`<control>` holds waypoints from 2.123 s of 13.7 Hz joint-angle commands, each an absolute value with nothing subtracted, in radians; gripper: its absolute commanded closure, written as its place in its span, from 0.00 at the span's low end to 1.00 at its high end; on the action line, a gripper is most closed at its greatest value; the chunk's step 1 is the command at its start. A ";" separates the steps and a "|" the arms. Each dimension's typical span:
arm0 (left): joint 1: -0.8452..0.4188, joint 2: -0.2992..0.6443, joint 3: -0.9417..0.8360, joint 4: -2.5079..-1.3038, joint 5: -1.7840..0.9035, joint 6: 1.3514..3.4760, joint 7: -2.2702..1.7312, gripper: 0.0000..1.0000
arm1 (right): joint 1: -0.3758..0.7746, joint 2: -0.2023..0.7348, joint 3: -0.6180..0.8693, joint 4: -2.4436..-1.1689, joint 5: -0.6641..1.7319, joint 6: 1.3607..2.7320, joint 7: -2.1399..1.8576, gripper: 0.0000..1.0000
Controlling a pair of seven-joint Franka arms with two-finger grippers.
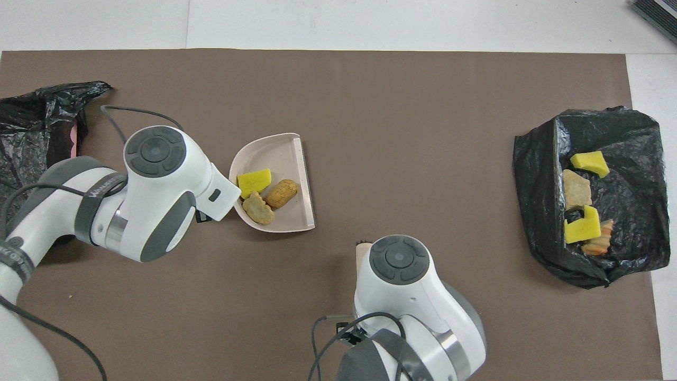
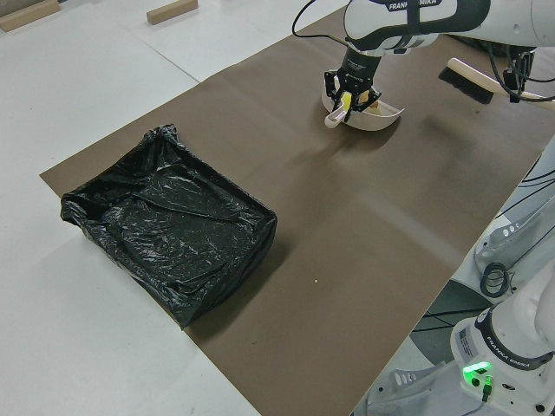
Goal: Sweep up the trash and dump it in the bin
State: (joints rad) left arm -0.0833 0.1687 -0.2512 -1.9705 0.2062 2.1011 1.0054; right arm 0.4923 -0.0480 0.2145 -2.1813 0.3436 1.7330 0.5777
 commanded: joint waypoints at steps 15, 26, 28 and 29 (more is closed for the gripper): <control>-0.158 0.086 0.562 -1.772 -0.044 1.950 1.606 1.00 | 0.575 -0.002 0.212 -2.330 0.408 1.974 0.615 0.21; -0.155 0.325 0.723 -1.519 0.295 2.112 1.852 1.00 | 0.298 -0.031 0.198 -2.086 -0.055 1.959 0.611 0.00; -0.147 0.330 0.718 -1.519 0.380 2.132 1.848 1.00 | 0.255 -0.026 0.196 -2.036 -0.098 1.962 0.607 0.00; -0.147 0.331 0.713 -1.517 0.420 2.120 1.848 1.00 | 0.221 -0.026 0.196 -2.008 -0.100 1.957 0.600 0.00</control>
